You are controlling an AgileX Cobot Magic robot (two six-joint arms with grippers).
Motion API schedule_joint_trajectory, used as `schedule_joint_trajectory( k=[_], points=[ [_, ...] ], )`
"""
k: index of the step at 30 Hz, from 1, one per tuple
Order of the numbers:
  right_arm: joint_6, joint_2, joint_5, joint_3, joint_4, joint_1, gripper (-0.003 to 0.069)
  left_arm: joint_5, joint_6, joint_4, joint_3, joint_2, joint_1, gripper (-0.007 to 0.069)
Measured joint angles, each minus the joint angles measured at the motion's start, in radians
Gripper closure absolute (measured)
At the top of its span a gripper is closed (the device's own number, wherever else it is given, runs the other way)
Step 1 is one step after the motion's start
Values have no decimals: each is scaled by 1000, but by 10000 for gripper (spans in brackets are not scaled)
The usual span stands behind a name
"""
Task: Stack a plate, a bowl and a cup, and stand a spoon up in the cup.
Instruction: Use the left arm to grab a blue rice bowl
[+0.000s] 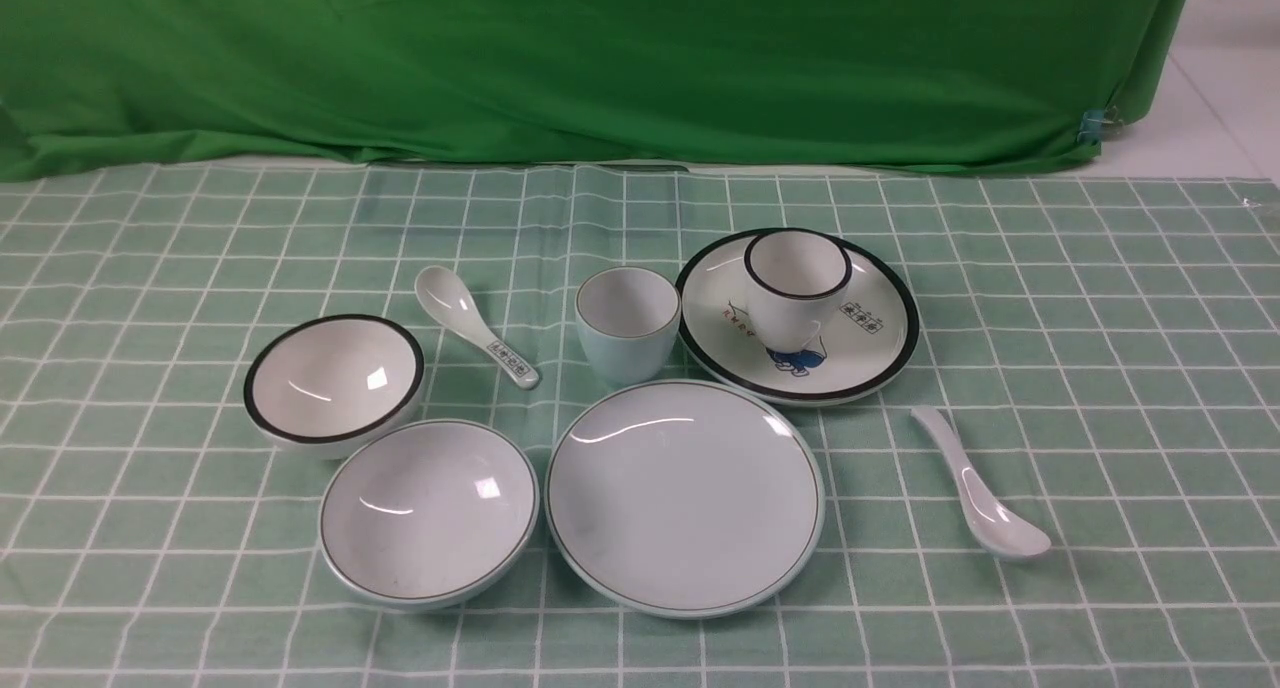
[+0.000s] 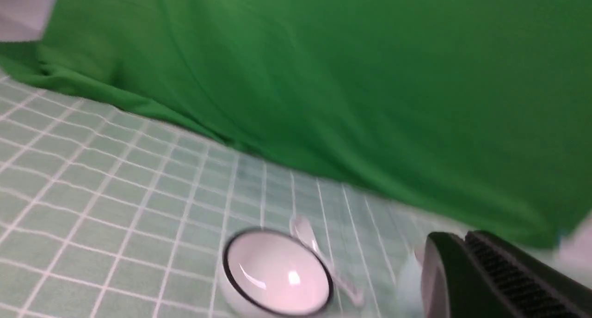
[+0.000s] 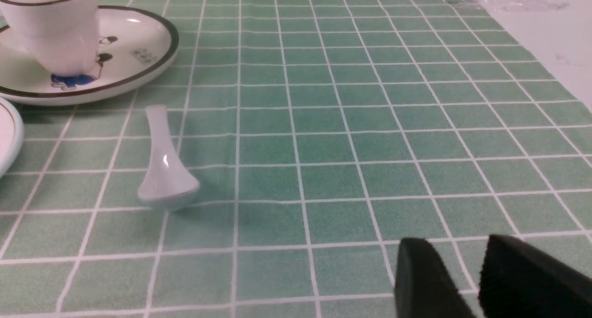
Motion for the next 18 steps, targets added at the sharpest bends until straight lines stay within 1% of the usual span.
schedule_joint_trajectory(
  k=[2,3,4,5,6,7,8,10,11,13,16,18],
  points=[
    [0,0,0,0,0,0,417,98,90,-23,-88,125,-68,608],
    [0,0,0,0,0,0,417,116,96,-25,-104,137,-76,608],
    [0,0,0,0,0,0,417,159,121,-25,-143,214,-125,608],
    [0,0,0,0,0,0,417,210,143,-25,-196,325,-200,608],
    [0,0,0,0,0,0,417,227,150,-25,-232,383,-239,608],
    [0,0,0,0,0,0,417,228,154,-25,-247,436,-275,608],
    [0,0,0,0,0,0,417,228,154,-25,-251,436,-275,608],
    [0,0,0,0,0,0,417,215,160,-25,-269,503,-324,608],
    [0,0,0,0,0,0,417,183,161,-24,-277,580,-363,608],
    [0,0,0,0,0,0,417,149,162,-25,-281,648,-392,608],
    [0,0,0,0,0,0,417,126,171,-28,-283,721,-411,608],
    [0,0,0,0,0,0,417,142,219,-33,-287,773,-413,608]
  ],
)
